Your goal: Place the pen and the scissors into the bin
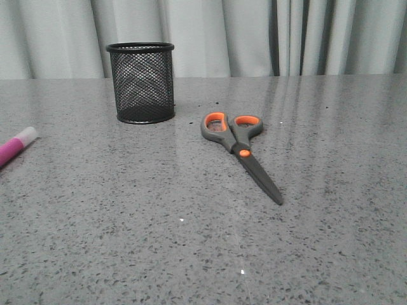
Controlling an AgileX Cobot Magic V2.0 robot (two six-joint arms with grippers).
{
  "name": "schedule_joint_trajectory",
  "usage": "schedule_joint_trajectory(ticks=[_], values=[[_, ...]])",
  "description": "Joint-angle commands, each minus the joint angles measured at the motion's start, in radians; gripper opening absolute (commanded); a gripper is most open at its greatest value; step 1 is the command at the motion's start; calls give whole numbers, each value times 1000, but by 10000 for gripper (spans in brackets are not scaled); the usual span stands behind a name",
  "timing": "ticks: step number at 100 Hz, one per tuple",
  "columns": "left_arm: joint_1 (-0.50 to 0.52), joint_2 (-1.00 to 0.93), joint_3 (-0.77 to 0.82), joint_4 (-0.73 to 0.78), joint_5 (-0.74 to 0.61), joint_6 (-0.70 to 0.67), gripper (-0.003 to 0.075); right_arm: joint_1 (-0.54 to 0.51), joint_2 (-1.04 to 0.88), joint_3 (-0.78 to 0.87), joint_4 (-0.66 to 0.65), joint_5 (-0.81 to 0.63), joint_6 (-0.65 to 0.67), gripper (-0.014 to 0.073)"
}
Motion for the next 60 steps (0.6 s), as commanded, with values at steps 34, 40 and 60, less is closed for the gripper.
schedule_joint_trajectory(ticks=[34,40,60], values=[[-6,-32,43,-222,-77,-6,-19,-8,-20,14,137,-120,-8,-69],[-6,-32,43,-305,-77,-6,-19,-8,-20,14,209,-132,-8,-69],[-6,-32,42,-647,-89,-6,-19,-8,-20,12,412,-164,-8,-69]])
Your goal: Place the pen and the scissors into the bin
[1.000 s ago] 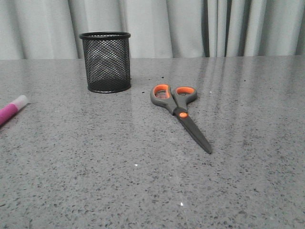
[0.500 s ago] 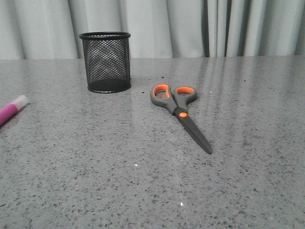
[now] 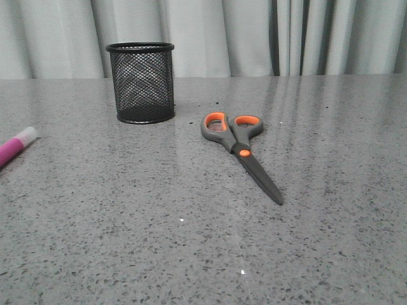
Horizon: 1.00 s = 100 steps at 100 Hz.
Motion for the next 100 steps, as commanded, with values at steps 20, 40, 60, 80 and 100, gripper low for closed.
schedule_joint_trajectory(ticks=[20,40,60,80,100], values=[[-6,-32,19,-266,-46,-6,-19,-8,-18,-24,137,-35,-8,-55],[-6,13,-94,-177,58,-6,-20,-8,66,-155,121,126,-8,-54],[-6,212,-323,99,295,4,-19,-8,331,-361,-4,320,-8,-55],[-6,467,-508,182,495,80,-19,-8,599,-550,-18,443,-19,-55],[-6,635,-597,173,557,87,-18,-8,749,-646,-18,490,-19,-48]])
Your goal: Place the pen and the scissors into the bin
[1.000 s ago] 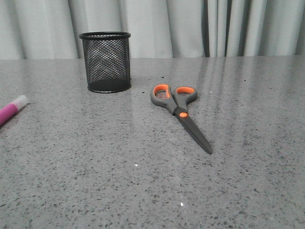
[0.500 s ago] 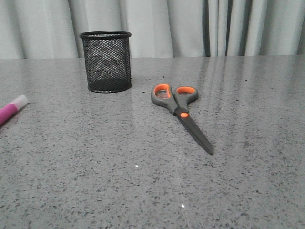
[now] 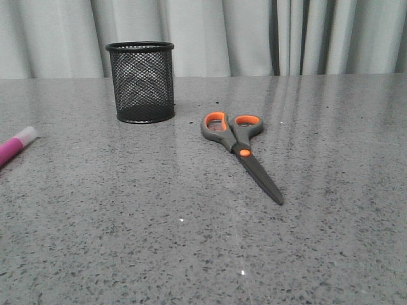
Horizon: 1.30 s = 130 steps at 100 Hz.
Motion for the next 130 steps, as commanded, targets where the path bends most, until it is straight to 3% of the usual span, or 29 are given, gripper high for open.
schedule_joint_trajectory(ticks=[1,11,17,26,33,44,64,89,109,130], values=[[-6,63,-60,-21,-36,7,-18,-8,46,-65,-7,-35,-15,-46],[-6,104,-79,-60,-36,41,4,-8,70,-81,-7,-35,-22,52],[-6,129,-90,-87,-38,79,52,-8,77,-85,-7,-35,-33,188],[-6,169,-108,-121,-37,109,178,-8,80,-85,-7,-35,-33,418],[-6,199,-115,-144,-37,109,292,-8,80,-85,-7,-39,-33,498],[-6,242,-130,-192,-29,114,397,-8,80,-85,-7,-43,-33,490],[-6,339,-153,-324,-13,294,377,-8,80,-85,-7,-46,-37,483],[-49,493,-214,-313,-1,326,377,-8,80,-85,-7,-59,-45,483],[-152,608,-269,-208,-46,326,377,-8,80,-85,-7,-63,-45,483],[-175,720,-309,-162,-83,326,365,-8,80,-85,-7,-61,-46,483]])
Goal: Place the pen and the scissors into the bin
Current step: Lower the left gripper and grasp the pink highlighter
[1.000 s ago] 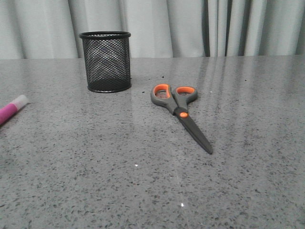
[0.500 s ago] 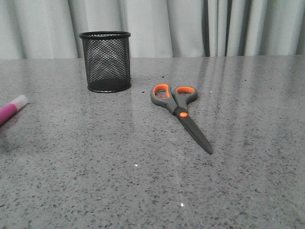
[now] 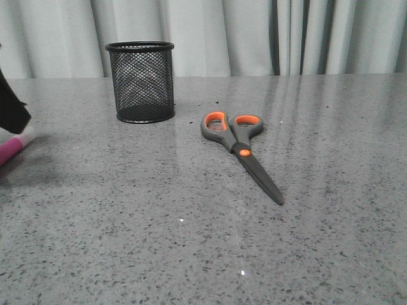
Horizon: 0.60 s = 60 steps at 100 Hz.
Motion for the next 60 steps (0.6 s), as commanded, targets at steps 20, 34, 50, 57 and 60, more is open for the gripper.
schedule_joint_trajectory(ticks=[20,34,50,57,60], values=[[-9,72,-51,25,-64,0,345,-8,2,-39,-4,-65,-18,483],[-9,85,-51,40,-77,0,334,-8,2,-39,-4,-65,-18,483],[-9,85,-51,52,-74,0,194,-8,2,-39,-4,-65,-18,483],[-9,85,-51,62,-67,0,92,-8,2,-39,-4,-65,-18,483],[-9,85,-51,65,-62,0,47,-8,2,-39,-4,-65,-18,483]])
